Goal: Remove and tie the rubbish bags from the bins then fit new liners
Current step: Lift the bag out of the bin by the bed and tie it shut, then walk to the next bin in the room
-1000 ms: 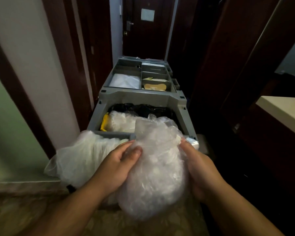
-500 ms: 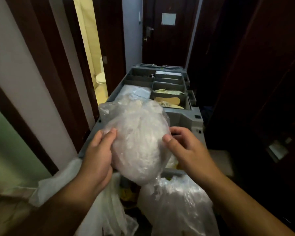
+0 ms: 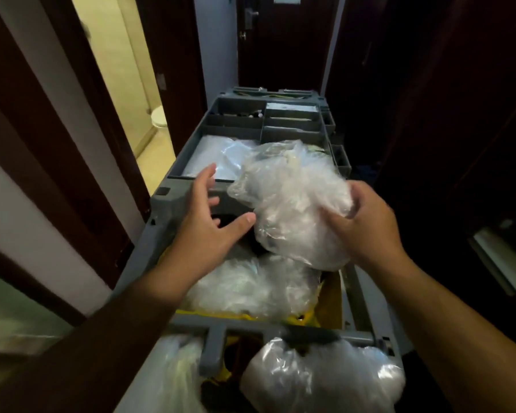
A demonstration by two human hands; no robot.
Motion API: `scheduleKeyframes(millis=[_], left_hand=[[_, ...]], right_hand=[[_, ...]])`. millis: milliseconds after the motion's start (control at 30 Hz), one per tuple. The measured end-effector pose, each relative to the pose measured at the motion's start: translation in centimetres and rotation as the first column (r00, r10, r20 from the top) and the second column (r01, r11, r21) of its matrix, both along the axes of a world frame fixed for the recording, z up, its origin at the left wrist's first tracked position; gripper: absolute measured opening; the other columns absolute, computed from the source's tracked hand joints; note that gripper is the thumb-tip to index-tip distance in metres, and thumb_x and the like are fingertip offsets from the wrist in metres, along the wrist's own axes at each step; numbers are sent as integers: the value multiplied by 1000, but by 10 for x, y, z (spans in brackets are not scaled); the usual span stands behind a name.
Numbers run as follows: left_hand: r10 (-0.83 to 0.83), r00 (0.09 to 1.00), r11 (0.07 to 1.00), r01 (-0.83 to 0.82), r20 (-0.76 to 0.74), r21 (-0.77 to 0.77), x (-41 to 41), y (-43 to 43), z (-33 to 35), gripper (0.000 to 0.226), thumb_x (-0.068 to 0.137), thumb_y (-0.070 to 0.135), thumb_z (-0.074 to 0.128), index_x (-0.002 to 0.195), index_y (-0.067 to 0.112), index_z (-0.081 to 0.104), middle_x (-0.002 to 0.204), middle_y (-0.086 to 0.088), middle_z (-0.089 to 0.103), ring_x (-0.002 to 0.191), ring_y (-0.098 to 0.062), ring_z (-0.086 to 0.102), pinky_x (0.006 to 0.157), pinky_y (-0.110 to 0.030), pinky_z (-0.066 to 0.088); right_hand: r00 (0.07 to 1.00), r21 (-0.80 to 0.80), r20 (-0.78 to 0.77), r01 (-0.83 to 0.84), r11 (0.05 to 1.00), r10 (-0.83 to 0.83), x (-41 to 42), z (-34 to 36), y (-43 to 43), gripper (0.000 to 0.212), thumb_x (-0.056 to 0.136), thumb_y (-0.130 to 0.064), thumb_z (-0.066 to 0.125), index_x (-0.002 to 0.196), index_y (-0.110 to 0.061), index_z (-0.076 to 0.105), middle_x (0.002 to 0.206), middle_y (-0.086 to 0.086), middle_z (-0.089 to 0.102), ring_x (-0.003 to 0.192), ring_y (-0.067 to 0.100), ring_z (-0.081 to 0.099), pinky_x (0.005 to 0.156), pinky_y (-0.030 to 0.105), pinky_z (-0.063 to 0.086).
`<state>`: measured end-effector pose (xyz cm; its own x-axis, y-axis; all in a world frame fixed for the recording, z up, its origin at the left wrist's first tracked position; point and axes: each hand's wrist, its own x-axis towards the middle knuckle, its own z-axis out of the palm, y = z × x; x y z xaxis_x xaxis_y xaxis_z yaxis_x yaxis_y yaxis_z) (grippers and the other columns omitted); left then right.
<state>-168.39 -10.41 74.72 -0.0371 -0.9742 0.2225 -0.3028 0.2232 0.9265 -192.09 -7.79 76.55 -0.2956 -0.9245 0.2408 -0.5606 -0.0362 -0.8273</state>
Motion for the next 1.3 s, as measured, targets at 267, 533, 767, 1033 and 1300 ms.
scheduleKeyframes(millis=[267,533,767,1033,1300], left_hand=[[-308,878,943,332,366,-2,-20,-89,-62,61,88,61,49,146,45,37,157,16,28,145,-6,22,121,-38,23],[-440,769,897,355,465,263,-14,-115,-149,67,83,68,42,138,31,54,156,14,30,143,-14,28,119,-39,25],[-589,653,789,338,477,513,-1,-120,-180,64,82,70,43,129,31,61,156,6,32,142,-18,33,116,-40,30],[-516,756,842,360,403,403,0,-132,-169,15,87,25,66,101,30,71,110,10,63,98,-5,61,83,-15,45],[-313,908,922,221,278,318,-24,-124,-132,11,90,24,63,96,32,66,97,1,67,80,-10,65,67,-25,50]], right_hand=[[994,146,-87,77,986,-65,-2,-66,-51,49,85,-26,77,119,-43,47,94,-28,53,83,-4,55,70,18,50],[894,423,-449,205,883,8,11,-143,-78,47,87,-33,75,127,-35,50,125,-1,49,100,19,59,81,28,50],[983,654,-150,15,756,110,21,-167,-76,62,88,-21,73,143,-32,48,141,-2,47,123,20,54,107,38,49],[982,675,-142,6,738,122,19,-152,-70,71,88,-10,72,149,-29,43,149,-1,45,131,22,51,106,36,50],[981,568,-191,130,812,-23,3,-126,-26,41,93,-26,67,132,-33,58,131,-5,57,106,13,60,86,27,53]])
